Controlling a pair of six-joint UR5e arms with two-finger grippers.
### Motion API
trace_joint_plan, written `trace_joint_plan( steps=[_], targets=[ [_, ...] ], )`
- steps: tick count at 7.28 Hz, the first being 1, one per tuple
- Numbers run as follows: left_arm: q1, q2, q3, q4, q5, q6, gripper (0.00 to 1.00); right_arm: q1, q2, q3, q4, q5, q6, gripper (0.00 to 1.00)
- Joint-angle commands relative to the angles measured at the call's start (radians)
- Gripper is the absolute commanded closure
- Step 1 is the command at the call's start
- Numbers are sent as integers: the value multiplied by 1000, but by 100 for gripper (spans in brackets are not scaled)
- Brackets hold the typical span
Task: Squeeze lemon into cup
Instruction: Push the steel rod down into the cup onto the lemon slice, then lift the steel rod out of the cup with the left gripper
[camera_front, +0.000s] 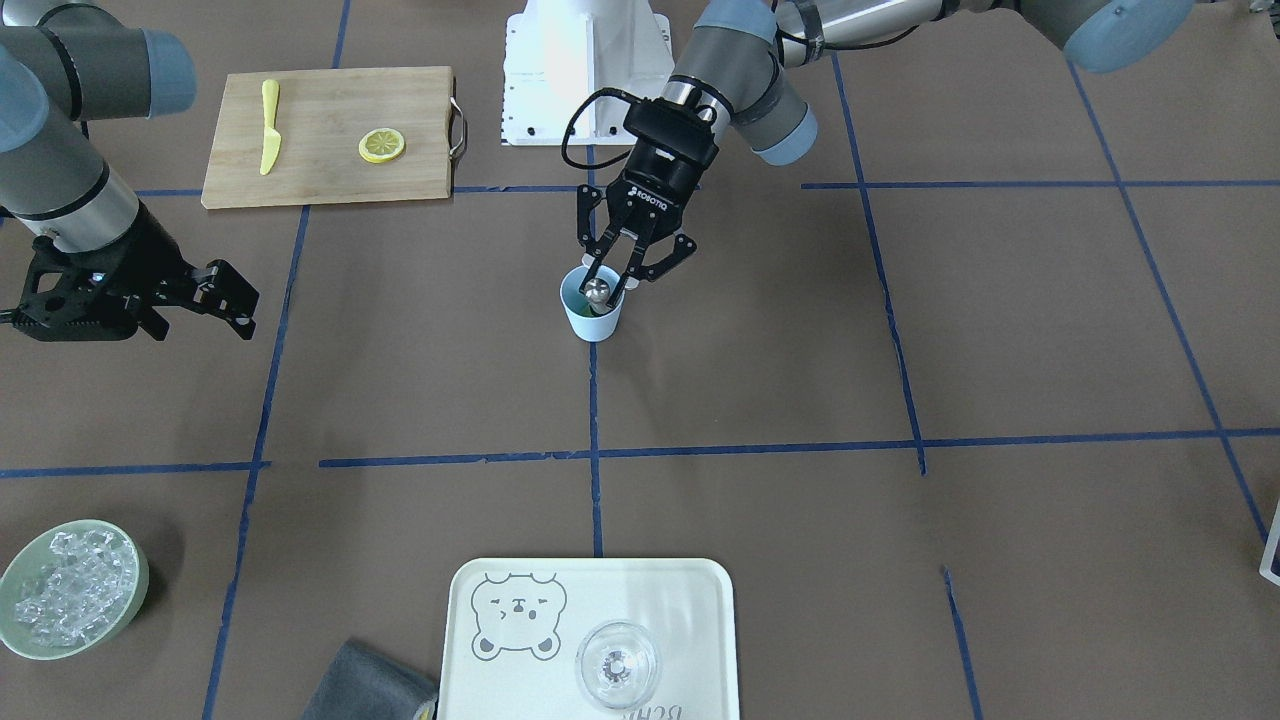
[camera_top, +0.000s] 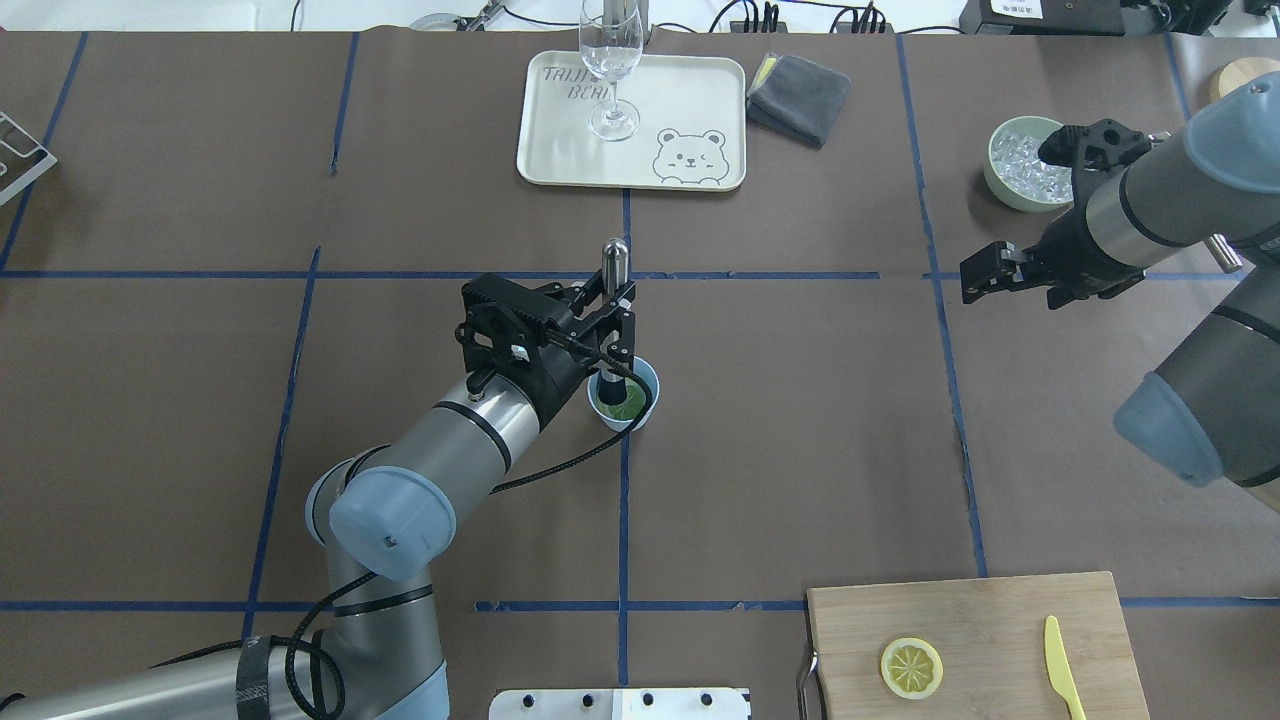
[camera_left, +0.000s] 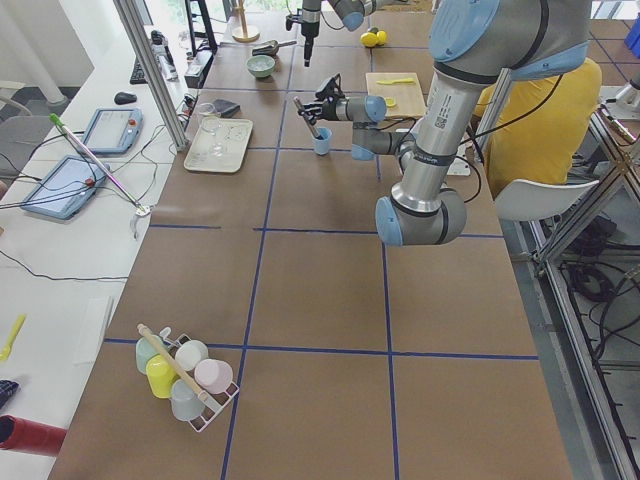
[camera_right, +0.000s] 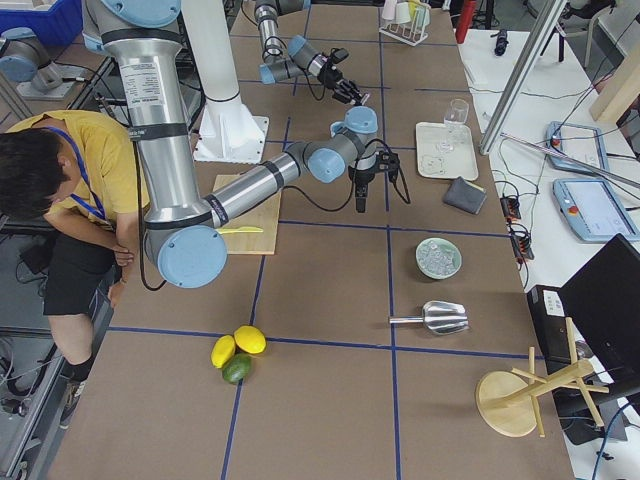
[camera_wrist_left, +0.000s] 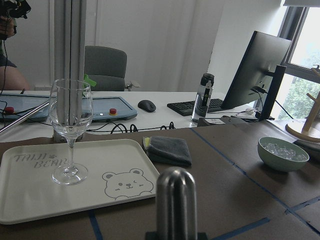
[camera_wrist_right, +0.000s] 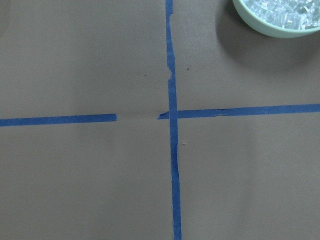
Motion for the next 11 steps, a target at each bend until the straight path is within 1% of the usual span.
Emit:
trace_joint_plan(
  steps=[1, 2, 3, 4, 5, 6, 8, 9, 10, 11],
  targets=[
    [1, 0, 2, 0, 0, -1, 100, 0, -2, 3, 0, 0, 0, 0],
    [1, -2, -13, 0, -2, 3, 100, 0, -5, 11, 0, 2, 2, 0],
    [1, -7, -53, 0, -3, 29, 100, 0, -5, 10, 0, 2, 2, 0],
    [-5, -8, -106, 0, -5, 111, 100, 0, -5, 10, 0, 2, 2, 0],
    [-22, -13, -170, 5, -9, 147, 100, 0, -5, 10, 0, 2, 2, 0],
    [-39, -14, -192, 11, -9, 149, 100, 0, -5, 8, 0, 0, 2, 0],
    [-77, -11, -196, 29, -15, 145, 100, 0, -5, 8, 0, -2, 2, 0],
    [-123, -4, -203, 128, -87, 141, 100, 0, -5, 5, 0, -3, -2, 0],
    [-215, 1, -235, 263, -270, 137, 100, 0, -6, 5, 0, -3, -2, 0],
    [-308, 21, -286, 425, -471, 138, 100, 0, -9, 6, 0, -5, -2, 0]
  ],
)
